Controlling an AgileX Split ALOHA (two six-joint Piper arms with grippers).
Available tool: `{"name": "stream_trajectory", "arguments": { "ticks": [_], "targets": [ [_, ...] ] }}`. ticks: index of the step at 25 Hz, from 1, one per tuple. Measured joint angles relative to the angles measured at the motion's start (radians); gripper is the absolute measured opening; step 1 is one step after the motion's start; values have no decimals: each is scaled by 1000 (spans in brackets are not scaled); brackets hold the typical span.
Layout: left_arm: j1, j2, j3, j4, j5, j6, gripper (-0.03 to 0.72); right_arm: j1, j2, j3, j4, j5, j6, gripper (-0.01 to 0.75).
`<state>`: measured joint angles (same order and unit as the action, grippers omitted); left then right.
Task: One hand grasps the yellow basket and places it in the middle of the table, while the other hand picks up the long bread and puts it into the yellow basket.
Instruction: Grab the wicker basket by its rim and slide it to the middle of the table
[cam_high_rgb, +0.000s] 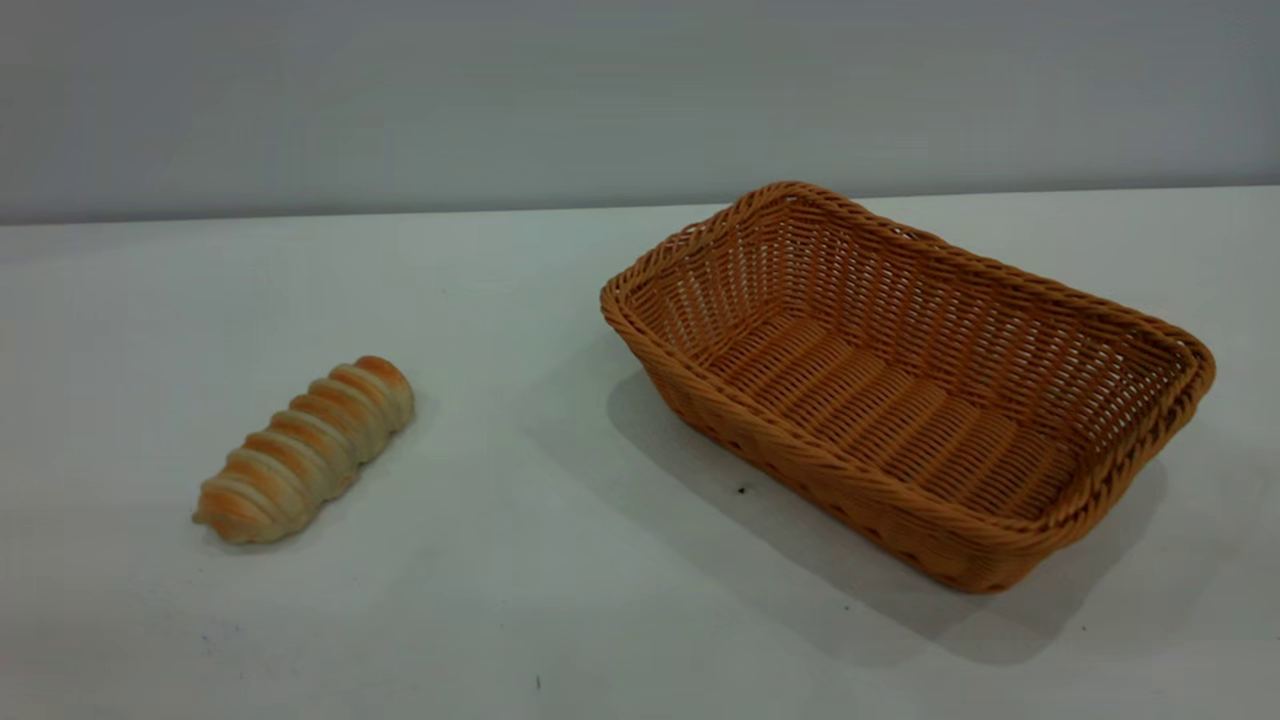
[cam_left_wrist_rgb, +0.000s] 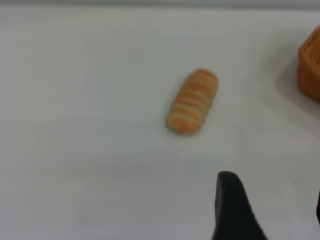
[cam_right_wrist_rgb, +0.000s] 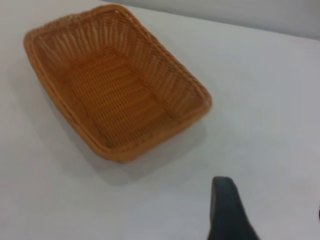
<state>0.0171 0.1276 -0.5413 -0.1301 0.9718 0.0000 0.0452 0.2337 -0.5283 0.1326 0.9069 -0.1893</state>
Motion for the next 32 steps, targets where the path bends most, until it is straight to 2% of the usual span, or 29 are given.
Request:
{"name": "stream_trajectory", "arguments": {
  "ticks": [7,11,16,25,32],
  "targets": [
    [0,298,-64,0,-97,10,453,0,459,-83,85,-166,0,471],
    [0,439,-69,0,-158,66,503,0,679,-89,174,-322,-8,506],
    [0,525,-69,-12,-199,80,563,0,904,-92,384,-520,-15,530],
    [0,526,-69,-16,-197,82,567,0,1308,-151,513,-561,-37,532],
    [0,526,-69,-16,-195,84,567,0,1491,-201,581,-557,-56,532]
  ]
}}
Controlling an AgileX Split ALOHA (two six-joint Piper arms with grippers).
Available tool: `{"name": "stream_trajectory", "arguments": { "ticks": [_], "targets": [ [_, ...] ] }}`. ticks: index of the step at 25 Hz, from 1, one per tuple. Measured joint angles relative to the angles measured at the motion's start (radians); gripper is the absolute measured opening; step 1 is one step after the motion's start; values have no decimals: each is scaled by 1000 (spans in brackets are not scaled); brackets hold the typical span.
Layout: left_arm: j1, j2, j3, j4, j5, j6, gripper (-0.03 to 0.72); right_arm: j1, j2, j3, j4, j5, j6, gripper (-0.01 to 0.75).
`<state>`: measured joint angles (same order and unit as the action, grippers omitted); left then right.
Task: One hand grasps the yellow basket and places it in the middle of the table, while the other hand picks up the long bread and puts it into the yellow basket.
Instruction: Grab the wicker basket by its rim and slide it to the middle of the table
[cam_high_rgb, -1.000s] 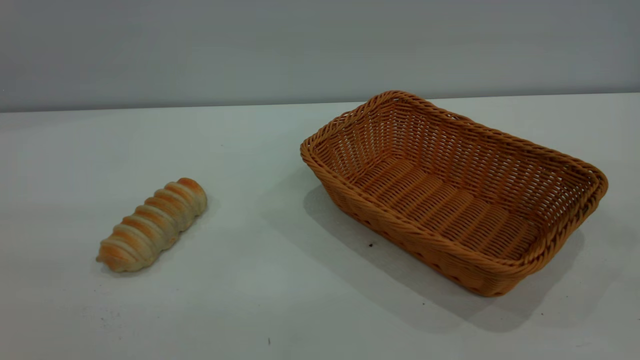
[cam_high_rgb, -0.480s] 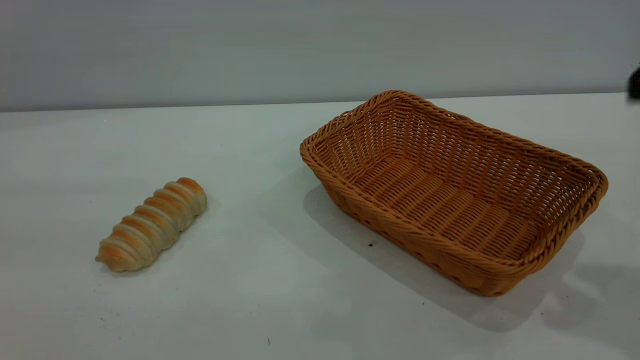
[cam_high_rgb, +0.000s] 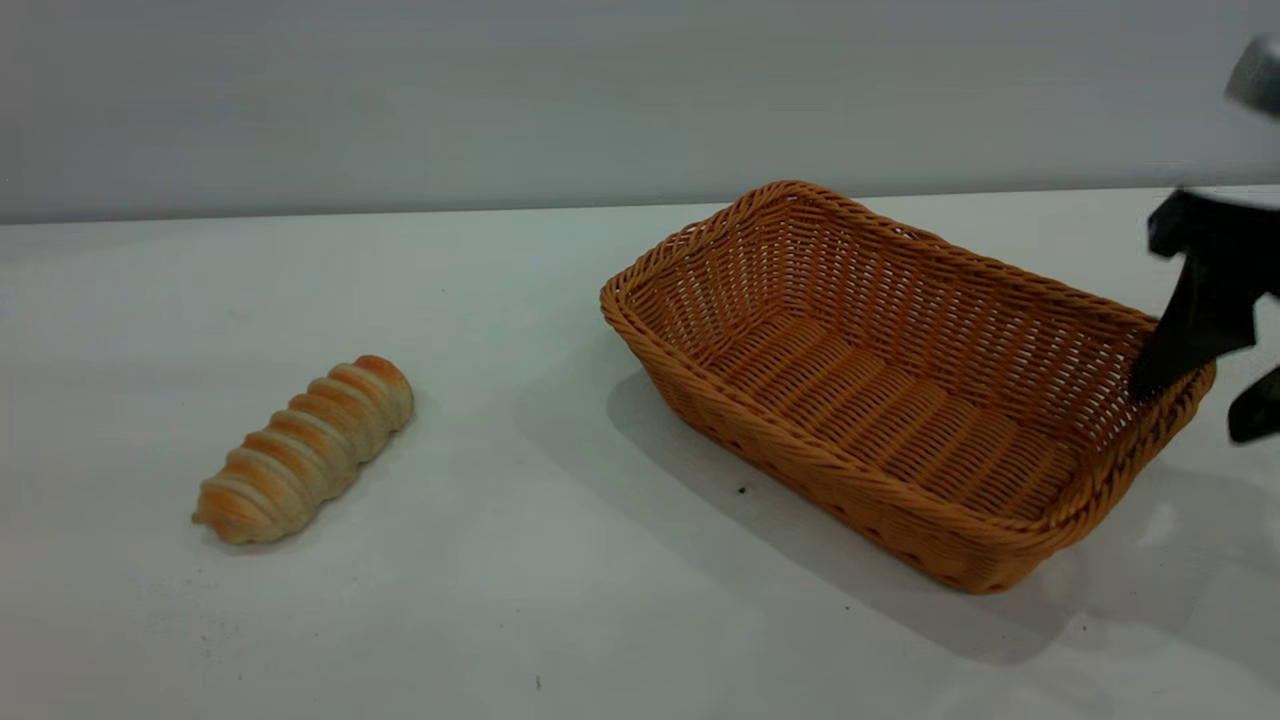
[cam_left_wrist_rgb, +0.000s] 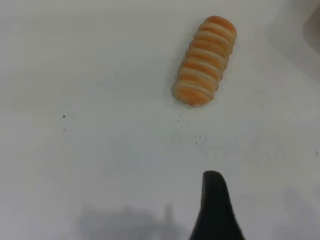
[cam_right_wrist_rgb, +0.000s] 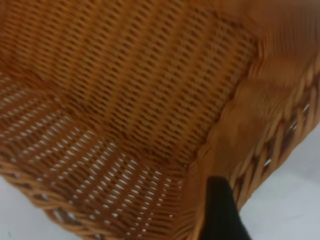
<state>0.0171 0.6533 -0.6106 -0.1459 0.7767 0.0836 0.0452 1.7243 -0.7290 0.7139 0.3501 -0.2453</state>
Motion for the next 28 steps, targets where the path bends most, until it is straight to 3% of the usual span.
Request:
{"name": "stream_trajectory", "arguments": {
  "ticks": [14,17,21,28],
  "targets": [
    [0,0,0,0,3,1,568,0,315,-119,273,-56,-156,518],
    [0,0,0,0,3,5,568,0,359,-170,300,-23,-182,390],
    [0,0,0,0,3,5,568,-3,365,-210,334,-16,-178,95],
    [0,0,0,17,8,5,568,59,371,-314,227,0,-186,98]
  ]
}}
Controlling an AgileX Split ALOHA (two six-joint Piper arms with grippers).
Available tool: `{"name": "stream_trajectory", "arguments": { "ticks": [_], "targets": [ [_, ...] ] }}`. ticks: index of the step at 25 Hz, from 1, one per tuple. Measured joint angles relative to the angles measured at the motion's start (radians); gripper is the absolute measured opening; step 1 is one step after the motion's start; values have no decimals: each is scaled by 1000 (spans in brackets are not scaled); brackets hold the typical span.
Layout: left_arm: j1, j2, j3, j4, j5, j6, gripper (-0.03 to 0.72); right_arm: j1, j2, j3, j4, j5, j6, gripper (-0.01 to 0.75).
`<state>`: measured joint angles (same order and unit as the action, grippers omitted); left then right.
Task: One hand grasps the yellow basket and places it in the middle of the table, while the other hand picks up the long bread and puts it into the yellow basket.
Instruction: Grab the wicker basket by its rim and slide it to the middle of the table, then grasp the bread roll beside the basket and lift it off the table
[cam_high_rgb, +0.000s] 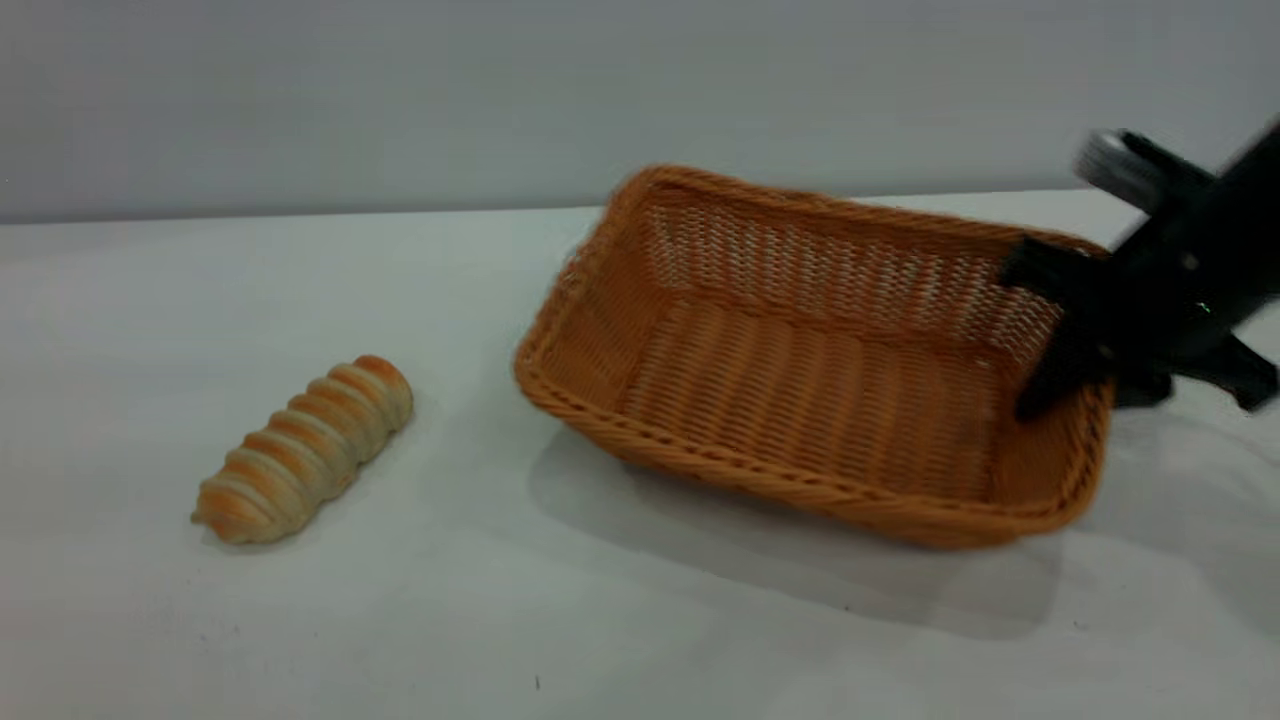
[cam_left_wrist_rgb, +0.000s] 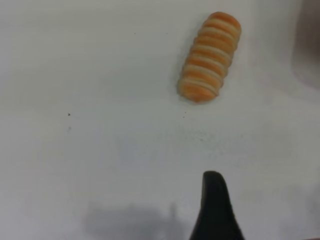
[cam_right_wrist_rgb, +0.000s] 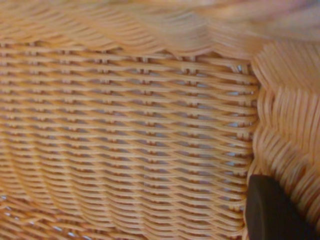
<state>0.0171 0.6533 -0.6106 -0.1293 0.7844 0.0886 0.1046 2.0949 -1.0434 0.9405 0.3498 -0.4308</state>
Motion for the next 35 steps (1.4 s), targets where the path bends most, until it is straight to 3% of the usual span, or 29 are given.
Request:
{"name": "stream_trajectory", "arguments": {
  "ticks": [8,15,24,32,35],
  "targets": [
    [0,0,0,1,10,0,568,126,125,-215,-127,190,76,98],
    [0,0,0,1,32,0,568,178,179,-305,-165,242,105,135],
    [0,0,0,1,40,-1,568,91,140,-307,-173,372,108,491],
    [0,0,0,1,34,-5,568,-45,-14,-309,-179,530,28,531],
    [0,1,0,-5,-6,-36,568,-79,-27,-309,-267,559,6,531]
  ]
}}
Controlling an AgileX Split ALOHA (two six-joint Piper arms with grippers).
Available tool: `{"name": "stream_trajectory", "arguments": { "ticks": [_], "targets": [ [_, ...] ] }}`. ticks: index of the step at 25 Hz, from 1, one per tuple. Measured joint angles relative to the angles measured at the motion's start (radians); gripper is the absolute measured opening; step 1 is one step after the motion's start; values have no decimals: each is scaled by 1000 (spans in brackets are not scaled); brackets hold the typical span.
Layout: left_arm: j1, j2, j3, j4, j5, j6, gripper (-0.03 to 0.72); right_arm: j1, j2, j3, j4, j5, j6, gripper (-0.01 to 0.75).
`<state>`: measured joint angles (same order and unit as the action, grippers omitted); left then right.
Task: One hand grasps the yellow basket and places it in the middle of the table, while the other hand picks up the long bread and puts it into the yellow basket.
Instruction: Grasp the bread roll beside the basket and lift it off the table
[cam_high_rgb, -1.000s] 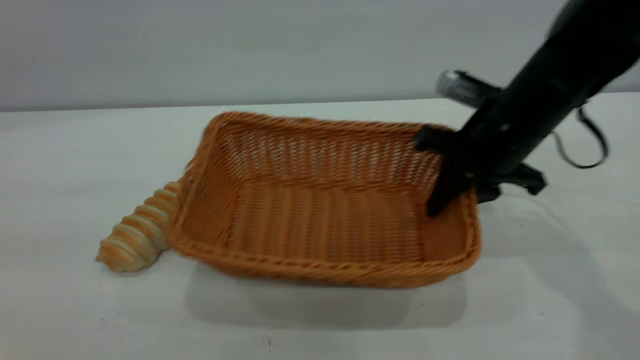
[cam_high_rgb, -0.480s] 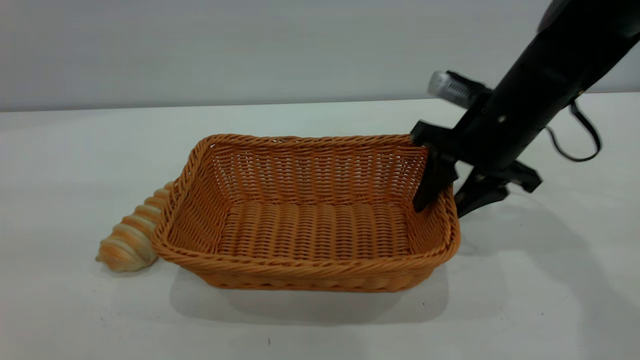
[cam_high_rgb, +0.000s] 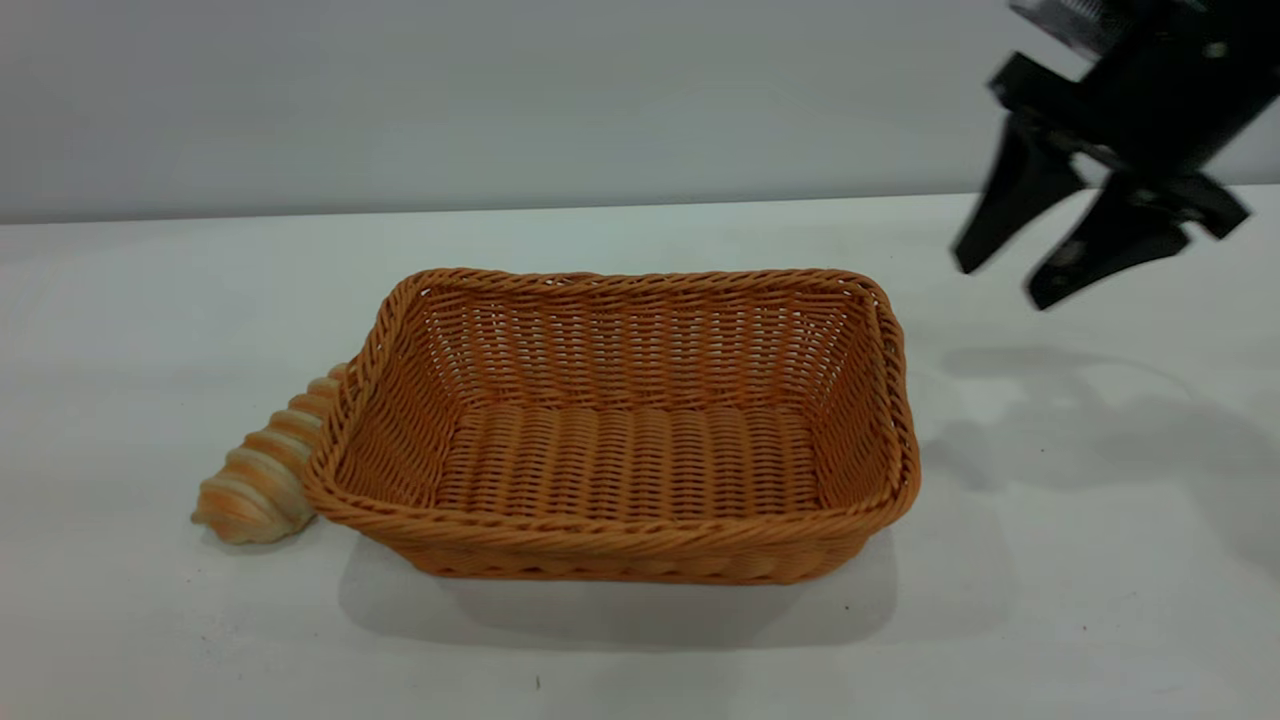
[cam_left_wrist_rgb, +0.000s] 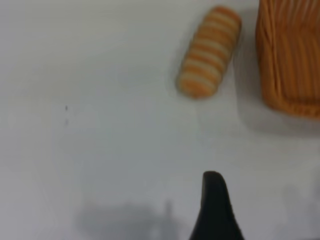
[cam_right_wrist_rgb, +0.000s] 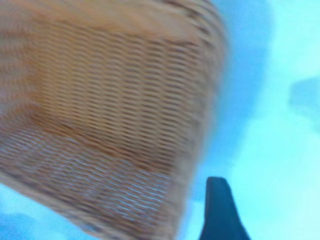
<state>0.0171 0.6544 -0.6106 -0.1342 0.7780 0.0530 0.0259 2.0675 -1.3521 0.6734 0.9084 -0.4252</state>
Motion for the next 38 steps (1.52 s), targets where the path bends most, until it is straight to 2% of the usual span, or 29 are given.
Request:
{"name": "stream_trajectory", "arguments": {
  "ticks": [4,8,11,20,26,32,38],
  "targets": [
    [0,42,-2,-32,-53,-13,568,-1,-30,0,-259,-5,101,531],
    [0,196,-5,-107,-83,28,568,12,-97,0,-507,1,229,531],
    [0,367,-15,-173,-134,71,568,13,-158,1,-597,30,292,531],
    [0,985,-188,-359,-346,261,568,14,-323,118,-633,34,312,531],
    [-1,1319,-354,-456,-386,440,568,14,-333,128,-635,32,314,531],
    [-15,1485,-455,-540,-407,577,568,14,-334,128,-635,31,316,531],
    [-19,1553,-472,-562,-432,619,547,14,-334,129,-636,29,322,531]
  ]
}}
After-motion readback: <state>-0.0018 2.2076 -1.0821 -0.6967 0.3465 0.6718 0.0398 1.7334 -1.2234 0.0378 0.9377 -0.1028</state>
